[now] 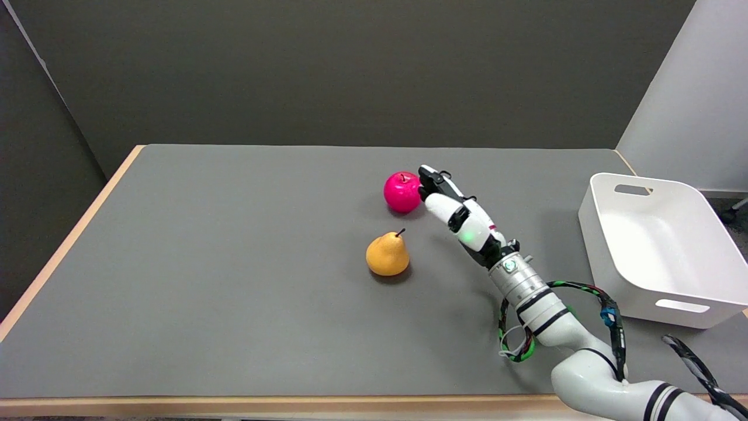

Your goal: Pick up the yellow pear.

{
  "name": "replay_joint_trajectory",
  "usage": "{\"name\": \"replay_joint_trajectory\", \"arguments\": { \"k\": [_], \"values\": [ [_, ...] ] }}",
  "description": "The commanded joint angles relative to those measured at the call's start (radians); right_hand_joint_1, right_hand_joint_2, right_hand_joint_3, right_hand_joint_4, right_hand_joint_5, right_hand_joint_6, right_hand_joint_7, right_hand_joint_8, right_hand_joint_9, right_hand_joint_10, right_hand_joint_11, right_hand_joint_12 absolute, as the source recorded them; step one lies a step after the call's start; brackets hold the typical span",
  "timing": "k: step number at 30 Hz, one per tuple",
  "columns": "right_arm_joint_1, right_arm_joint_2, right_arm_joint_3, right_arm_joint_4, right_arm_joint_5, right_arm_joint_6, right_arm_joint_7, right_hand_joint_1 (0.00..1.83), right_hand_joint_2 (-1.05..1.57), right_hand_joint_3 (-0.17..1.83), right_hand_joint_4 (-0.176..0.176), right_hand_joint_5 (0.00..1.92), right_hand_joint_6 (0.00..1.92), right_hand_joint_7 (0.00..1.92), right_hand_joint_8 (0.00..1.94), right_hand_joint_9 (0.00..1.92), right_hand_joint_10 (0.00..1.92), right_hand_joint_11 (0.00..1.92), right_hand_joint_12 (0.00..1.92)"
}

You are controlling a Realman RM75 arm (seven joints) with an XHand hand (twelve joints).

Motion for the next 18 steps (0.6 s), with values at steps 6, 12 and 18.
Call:
{"name": "replay_joint_trajectory", "arguments": {
  "k": [6, 12, 18],
  "values": [
    [0.094, -0.012, -0.052, -0.117, 0.025, -0.033, 0.228, 0.21, 0.66, 0.93, 0.013, 0.0, 0.23, 0.03, 0.22, 0.0, 0.48, 0.0, 0.45],
    [0.123, -0.019, -0.056, -0.128, -0.04, -0.062, 0.228, 0.41, 0.63, 0.99, -0.005, 0.0, 0.12, 0.03, 0.14, 0.0, 0.44, 0.0, 0.45],
    [0.138, -0.019, -0.058, -0.13, -0.064, -0.079, 0.228, 0.59, 0.58, 0.93, -0.041, 0.0, 0.0, 0.0, 0.12, 0.0, 0.43, 0.0, 0.61]
  ]
}}
